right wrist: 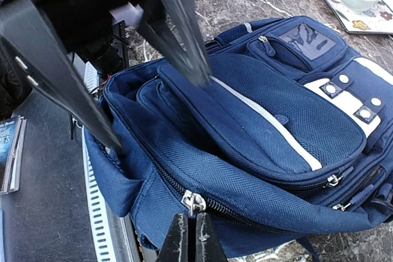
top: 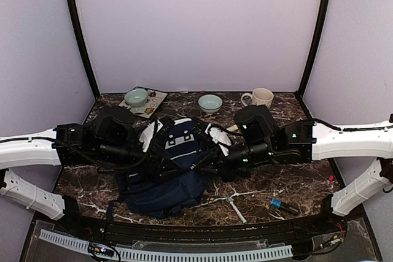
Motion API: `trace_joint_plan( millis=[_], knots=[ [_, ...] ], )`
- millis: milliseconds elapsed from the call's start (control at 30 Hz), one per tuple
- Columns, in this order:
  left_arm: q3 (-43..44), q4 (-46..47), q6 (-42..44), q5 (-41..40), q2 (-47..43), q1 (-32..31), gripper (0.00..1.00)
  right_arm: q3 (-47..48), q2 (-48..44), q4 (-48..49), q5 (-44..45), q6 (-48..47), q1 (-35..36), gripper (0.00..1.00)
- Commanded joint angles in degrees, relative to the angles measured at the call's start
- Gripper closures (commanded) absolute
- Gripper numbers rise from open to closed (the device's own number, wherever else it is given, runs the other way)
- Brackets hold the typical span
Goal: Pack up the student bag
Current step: Zip the student bag into the largest pocket of the bag.
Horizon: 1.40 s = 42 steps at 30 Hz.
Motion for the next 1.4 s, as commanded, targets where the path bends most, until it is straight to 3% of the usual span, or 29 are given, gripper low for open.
trace_joint_plan(
  millis=[0, 100, 200, 233, 300, 533, 767, 1367],
  knots=[
    [1.5, 1.5, 0.8, -0.5, 3.5, 0.1, 0.35, 4.1, -0.5, 8.2, -2.1, -0.8, 0.2, 1.00],
    [1.3, 4.2, 1.2, -1.4, 5.0, 0.0, 0.46, 5.5, 0.1, 7.2, -2.1, -1.5, 0.2, 1.00],
    [1.7, 5.3, 1.9, -1.7, 6.2, 0.1, 0.74, 5.7, 0.0, 6.5, -1.4, -1.6, 0.2, 1.00],
    [1.8, 5.0, 2.1, -2.0, 6.5, 0.0, 0.88, 5.5, -0.3, 6.5, -1.2, -1.6, 0.2, 1.00],
    [2.2, 4.2, 2.2, -2.9, 6.9, 0.1, 1.00, 5.2, -0.8, 6.2, 0.2, -1.7, 0.1, 1.00],
    [0.8, 1.4, 1.9, -7.4, 2.7, 0.1, 1.00, 3.0, -3.2, 2.3, 6.7, -3.4, -1.0, 1.00],
    [-1.7, -2.9, 0.5, -10.2, -3.8, 0.1, 1.00, -5.1, -5.8, 4.0, 8.8, 0.1, -7.2, 1.00],
    [-2.5, -2.7, -1.7, -9.4, -5.5, 0.1, 1.00, -2.6, 4.7, 5.0, 12.0, 2.1, -12.9, 1.00]
  ],
)
